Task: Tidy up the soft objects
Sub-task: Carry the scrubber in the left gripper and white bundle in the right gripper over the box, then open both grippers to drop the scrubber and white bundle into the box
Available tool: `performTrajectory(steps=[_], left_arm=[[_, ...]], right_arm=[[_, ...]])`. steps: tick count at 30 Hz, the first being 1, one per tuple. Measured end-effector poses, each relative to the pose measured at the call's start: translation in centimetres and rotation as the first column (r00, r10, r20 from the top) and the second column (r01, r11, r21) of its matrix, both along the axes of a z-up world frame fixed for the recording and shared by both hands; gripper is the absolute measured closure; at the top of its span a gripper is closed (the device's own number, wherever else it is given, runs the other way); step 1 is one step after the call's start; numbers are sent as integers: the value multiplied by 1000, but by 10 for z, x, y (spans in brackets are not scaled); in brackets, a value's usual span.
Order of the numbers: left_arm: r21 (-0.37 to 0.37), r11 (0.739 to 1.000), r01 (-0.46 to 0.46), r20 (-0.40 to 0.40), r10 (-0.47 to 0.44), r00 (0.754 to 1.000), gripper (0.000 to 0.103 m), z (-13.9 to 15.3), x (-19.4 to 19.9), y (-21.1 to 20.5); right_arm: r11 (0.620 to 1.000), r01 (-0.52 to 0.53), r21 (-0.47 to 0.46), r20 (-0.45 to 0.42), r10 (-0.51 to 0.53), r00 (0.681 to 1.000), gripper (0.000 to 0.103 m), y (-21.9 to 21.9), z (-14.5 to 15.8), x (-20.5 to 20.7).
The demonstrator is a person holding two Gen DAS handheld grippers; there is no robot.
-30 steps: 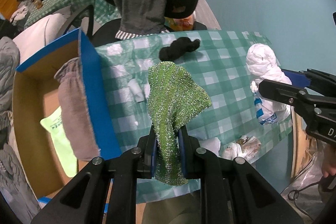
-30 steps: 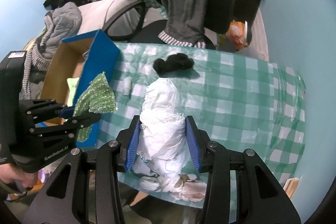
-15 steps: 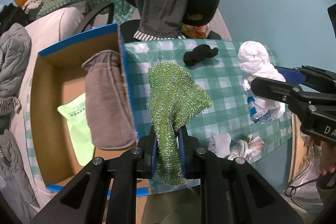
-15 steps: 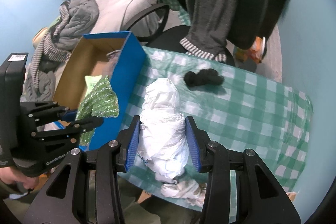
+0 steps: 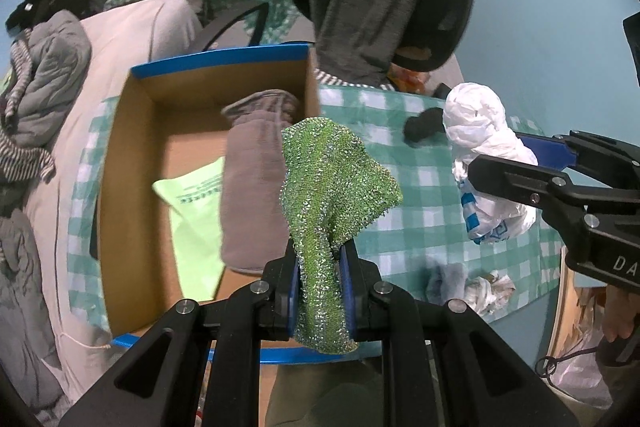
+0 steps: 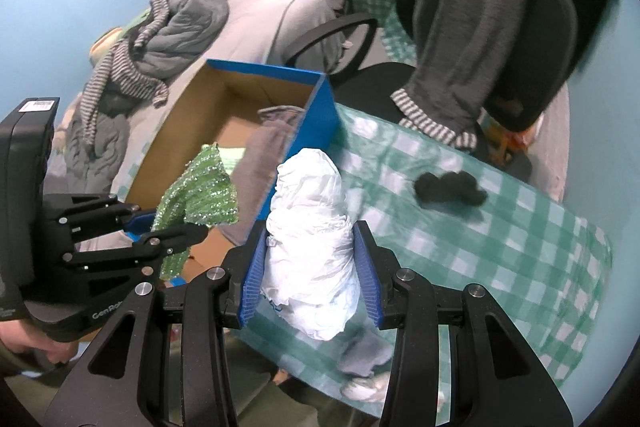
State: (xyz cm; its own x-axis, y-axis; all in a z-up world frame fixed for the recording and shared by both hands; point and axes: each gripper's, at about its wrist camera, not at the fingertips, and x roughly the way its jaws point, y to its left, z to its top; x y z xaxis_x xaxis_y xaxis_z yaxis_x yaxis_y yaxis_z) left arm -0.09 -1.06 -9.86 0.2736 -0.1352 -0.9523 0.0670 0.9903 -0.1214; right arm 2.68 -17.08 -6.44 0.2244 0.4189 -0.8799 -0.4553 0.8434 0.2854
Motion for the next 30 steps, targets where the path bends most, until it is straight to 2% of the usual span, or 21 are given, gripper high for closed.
performTrajectory(steps=[10, 23, 30], left_arm=[[6, 996, -90, -8, 90, 996, 86, -4, -6, 42], [22, 986, -167, -64, 168, 984, 86, -35, -7, 89], [28, 982, -186, -74, 187, 980, 85, -42, -6, 101]], right_arm=[[996, -94, 14, -1, 94, 996, 61, 49, -3, 6], [987, -161, 8, -42, 161, 986, 61, 102, -23, 7], [983, -183, -13, -53, 182, 982, 61, 124, -35, 7]])
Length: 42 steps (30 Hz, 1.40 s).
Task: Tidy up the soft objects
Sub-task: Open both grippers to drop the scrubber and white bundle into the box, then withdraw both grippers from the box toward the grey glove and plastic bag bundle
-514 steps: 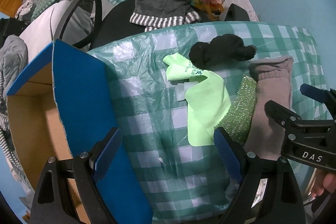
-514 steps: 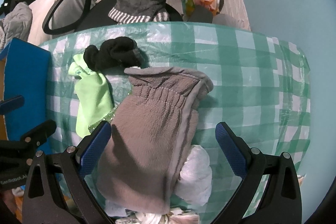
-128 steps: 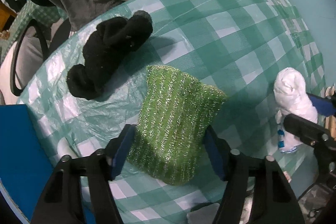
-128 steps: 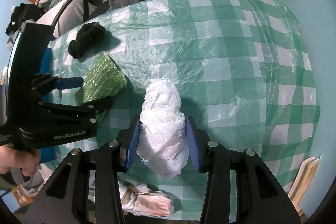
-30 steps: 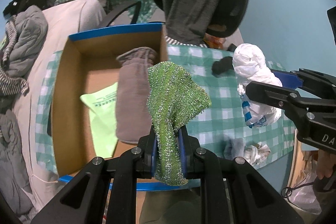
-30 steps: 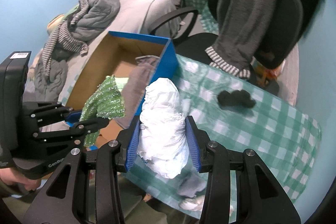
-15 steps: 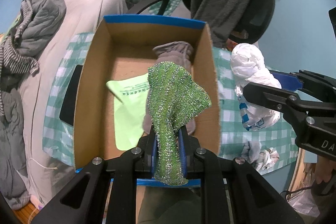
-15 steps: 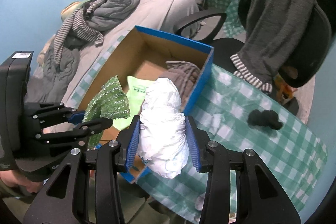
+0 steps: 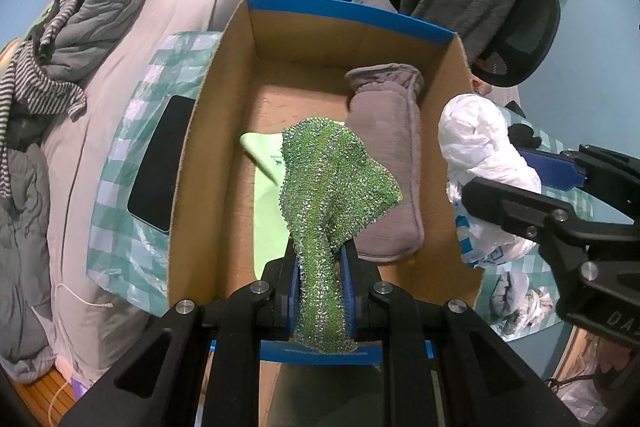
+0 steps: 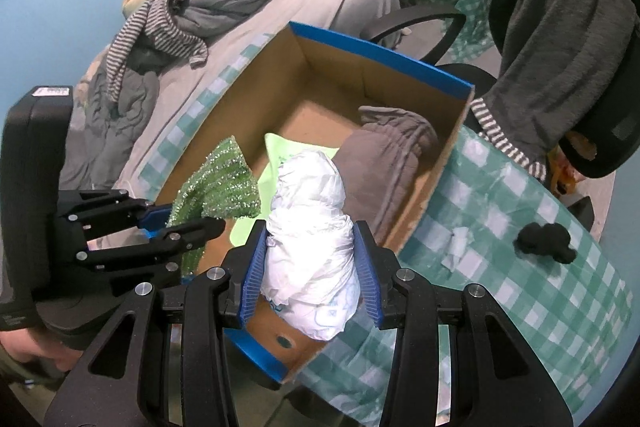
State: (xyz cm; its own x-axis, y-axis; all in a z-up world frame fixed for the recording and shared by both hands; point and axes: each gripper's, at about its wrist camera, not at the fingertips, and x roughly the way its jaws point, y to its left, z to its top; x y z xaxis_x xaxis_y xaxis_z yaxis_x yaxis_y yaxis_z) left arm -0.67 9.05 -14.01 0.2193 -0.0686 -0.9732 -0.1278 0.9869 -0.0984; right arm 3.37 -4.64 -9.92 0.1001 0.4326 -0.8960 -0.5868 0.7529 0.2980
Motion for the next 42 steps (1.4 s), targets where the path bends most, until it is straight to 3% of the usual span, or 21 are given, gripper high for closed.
performTrajectory(steps=[8, 14, 16, 18, 22, 32, 42], left_arm=[[6, 1000, -8, -13, 8, 1000, 85, -4, 0, 10], [11, 1000, -16, -10, 16, 1000, 72, -1, -1, 13], [11, 1000, -17, -5, 17, 1000, 62, 0, -1, 14], [19, 1000, -20, -2, 20, 1000, 58, 2, -2, 14], [26, 999, -18, -4, 18, 1000, 58, 5, -3, 13], [16, 1000, -20, 24, 20, 1000, 53, 25, -5, 6], [16, 999, 44, 59, -45, 997, 52, 49, -3, -22]], right_arm=[[1000, -17, -22, -2, 17, 1000, 61, 17, -7, -1], [999, -3, -33, 16, 3, 1000, 59, 20, -4, 1], [999, 4, -34, 20, -3, 1000, 57, 19, -3, 2], [999, 11, -36, 29, -10, 1000, 53, 19, -1, 3], [999, 29, -32, 49, -27, 998, 40, 13, 6, 4], [998, 62, -15, 89, -60, 994, 36, -7, 29, 4], [993, 115, 9, 102, -115, 988, 35, -38, 51, 0]])
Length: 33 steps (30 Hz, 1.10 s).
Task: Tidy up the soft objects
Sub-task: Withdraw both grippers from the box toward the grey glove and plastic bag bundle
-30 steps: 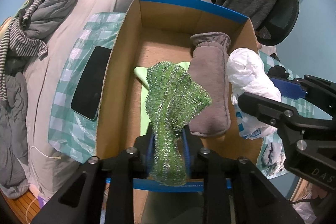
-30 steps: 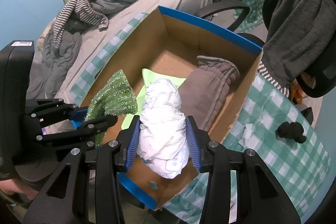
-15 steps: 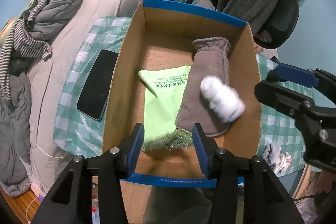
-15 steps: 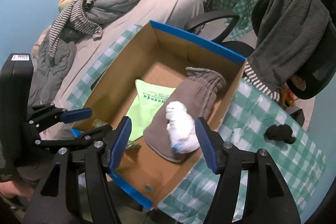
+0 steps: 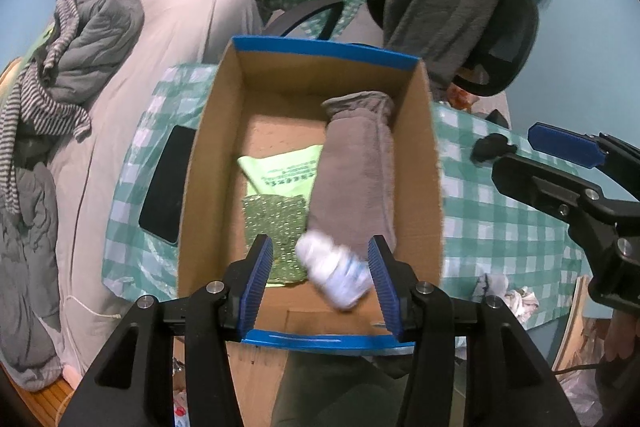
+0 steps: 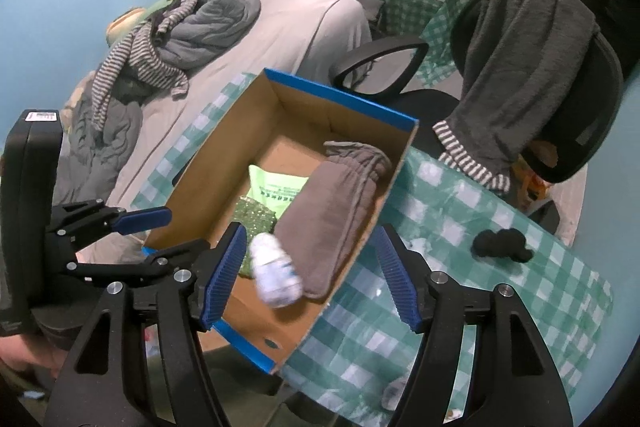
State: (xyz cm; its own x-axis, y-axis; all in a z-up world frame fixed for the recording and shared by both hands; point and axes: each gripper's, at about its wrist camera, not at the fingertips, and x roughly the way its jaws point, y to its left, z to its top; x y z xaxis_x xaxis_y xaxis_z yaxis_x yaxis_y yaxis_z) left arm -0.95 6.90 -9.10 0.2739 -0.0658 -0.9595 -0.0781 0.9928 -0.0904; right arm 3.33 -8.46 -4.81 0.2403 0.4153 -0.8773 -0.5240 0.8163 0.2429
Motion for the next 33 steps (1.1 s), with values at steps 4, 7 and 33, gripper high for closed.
performTrajectory(steps=[4, 7, 33], left_arm=[[4, 999, 36, 9, -36, 999, 49, 7, 1, -16], [2, 997, 71, 15, -71, 997, 49, 11, 0, -31], [-34, 924, 381, -59, -383, 922, 45, -13, -8, -166]], right_arm=[[1000, 28, 3, 5, -28, 1000, 35, -17, 6, -3], [999, 50, 2, 6, -50, 999, 35, -31, 8, -6], [924, 377, -56, -117, -381, 917, 35, -191, -24, -69]])
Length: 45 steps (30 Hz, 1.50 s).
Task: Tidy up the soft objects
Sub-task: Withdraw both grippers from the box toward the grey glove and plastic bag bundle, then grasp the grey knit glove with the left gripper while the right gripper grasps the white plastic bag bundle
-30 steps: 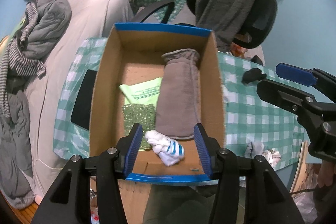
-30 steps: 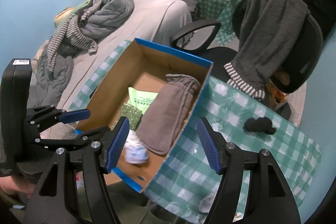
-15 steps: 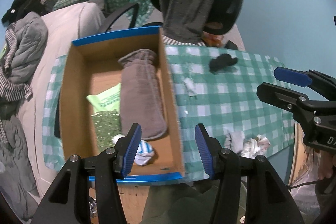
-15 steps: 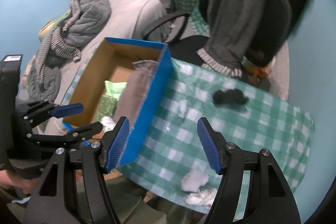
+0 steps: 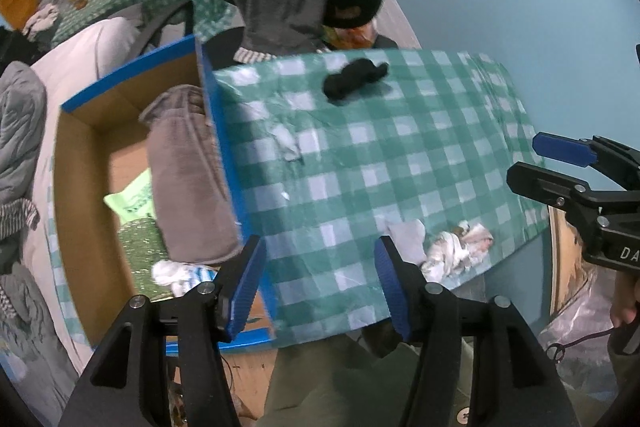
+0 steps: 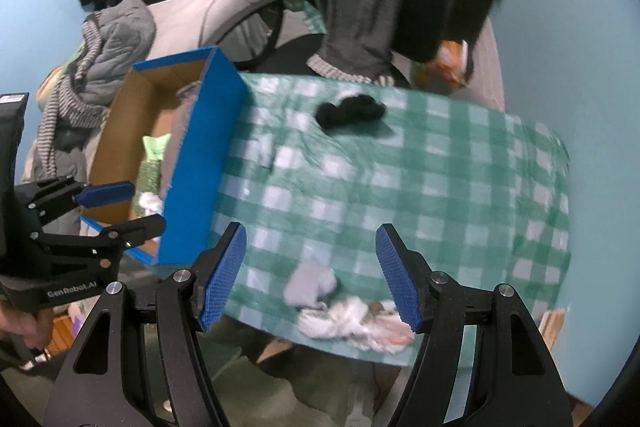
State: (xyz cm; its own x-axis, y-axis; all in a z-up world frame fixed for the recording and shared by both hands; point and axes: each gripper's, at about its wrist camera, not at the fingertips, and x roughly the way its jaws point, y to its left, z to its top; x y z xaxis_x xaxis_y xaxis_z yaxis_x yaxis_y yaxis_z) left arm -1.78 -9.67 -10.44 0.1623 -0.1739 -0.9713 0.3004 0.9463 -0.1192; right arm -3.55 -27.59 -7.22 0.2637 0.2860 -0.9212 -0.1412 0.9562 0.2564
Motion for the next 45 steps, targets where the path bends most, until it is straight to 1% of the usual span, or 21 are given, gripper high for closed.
performTrajectory(steps=[6, 12, 16, 21, 28, 36, 38, 39, 40, 41, 45], left_arm=[[5, 998, 61, -50, -60, 997, 45, -20, -7, -23], [14, 993, 115, -92, -114, 989, 45, -39, -12, -43], [22, 989, 144, -114, -141, 983, 45, -51, -15, -54], [22, 987, 157, -137, -152, 979, 45, -68, -19, -64], [23, 987, 162, -175, -155, 972, 45, -90, -25, -71], [26, 990, 140, -213, -131, 968, 45, -108, -27, -75], [22, 991, 132, -220, -124, 968, 43, -109, -27, -76], [21, 992, 127, -220, -119, 968, 35, -110, -27, -76], [20, 992, 122, -216, -114, 970, 32, -109, -27, -76], [18, 993, 114, -210, -108, 972, 32, -109, -27, -76], [19, 995, 102, -215, -95, 972, 32, -111, -26, -78]], right_arm=[[999, 34, 13, -33, -34, 999, 35, -21, -18, -20], [998, 49, 32, -73, -46, 996, 34, -31, -43, -41], [999, 37, 34, -94, -33, 995, 35, -35, -62, -53], [999, 5, 32, -109, -1, 994, 35, -37, -81, -62], [997, -73, 28, -119, 76, 990, 35, -35, -105, -70], [982, -186, -5, -151, 183, 971, 35, -32, -137, -76], [975, -221, -15, -159, 216, 963, 35, -29, -142, -78], [972, -233, -17, -159, 227, 961, 35, -28, -143, -77], [967, -253, -21, -155, 247, 957, 35, -26, -144, -78], [954, -295, -56, -158, 283, 946, 35, -25, -146, -78], [933, -350, -83, -171, 333, 927, 35, -17, -157, -78]])
